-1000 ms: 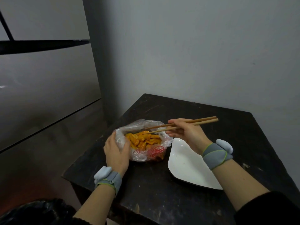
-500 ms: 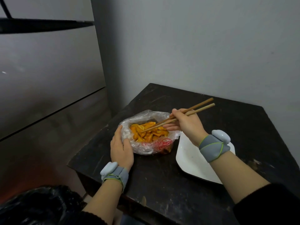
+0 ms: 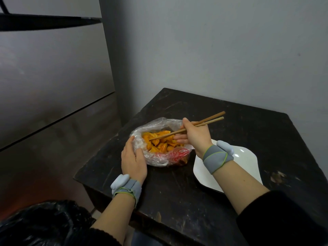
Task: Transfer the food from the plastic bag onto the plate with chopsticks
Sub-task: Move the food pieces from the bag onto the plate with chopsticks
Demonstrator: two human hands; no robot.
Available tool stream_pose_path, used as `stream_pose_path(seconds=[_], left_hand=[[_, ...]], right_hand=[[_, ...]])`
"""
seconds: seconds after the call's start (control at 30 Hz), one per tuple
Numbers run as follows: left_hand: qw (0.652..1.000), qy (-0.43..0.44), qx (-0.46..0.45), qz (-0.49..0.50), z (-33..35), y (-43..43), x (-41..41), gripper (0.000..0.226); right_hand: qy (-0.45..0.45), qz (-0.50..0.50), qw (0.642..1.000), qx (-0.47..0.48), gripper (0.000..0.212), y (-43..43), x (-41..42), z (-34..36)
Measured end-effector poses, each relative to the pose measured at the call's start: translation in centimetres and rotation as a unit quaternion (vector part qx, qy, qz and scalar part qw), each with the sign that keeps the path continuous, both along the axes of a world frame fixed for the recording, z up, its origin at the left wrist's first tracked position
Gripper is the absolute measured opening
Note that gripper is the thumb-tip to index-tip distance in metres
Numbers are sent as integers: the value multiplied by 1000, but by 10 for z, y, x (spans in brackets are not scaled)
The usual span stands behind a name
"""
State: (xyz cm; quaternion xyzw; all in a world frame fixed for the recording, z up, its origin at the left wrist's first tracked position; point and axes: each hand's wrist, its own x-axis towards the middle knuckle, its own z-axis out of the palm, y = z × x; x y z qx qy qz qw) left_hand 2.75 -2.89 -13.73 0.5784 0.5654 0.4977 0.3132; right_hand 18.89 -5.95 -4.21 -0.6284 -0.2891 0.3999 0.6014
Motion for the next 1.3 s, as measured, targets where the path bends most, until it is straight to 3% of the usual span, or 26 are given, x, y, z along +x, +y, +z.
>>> stream_pose_path(seconds=[0.17, 0.53, 0.77, 0.93, 1.3], left_hand=[[1000, -1, 1, 0, 0, 1, 0, 56], [1000, -5, 1, 0, 0, 2, 1, 58], [1000, -9, -3, 0, 1, 1, 0, 57], [1000, -11, -4, -1, 2, 1, 0, 58], [999, -35, -2, -2, 3, 1, -1, 55]], right_hand=[[-66, -23, 997, 17, 42, 0, -2, 3], [91, -68, 993, 14, 30, -9, 17, 0], [68, -42, 997, -16, 34, 3, 3, -4], [52, -92, 993, -55, 45, 20, -7, -15], [120, -188, 974, -31, 32, 13, 10, -18]])
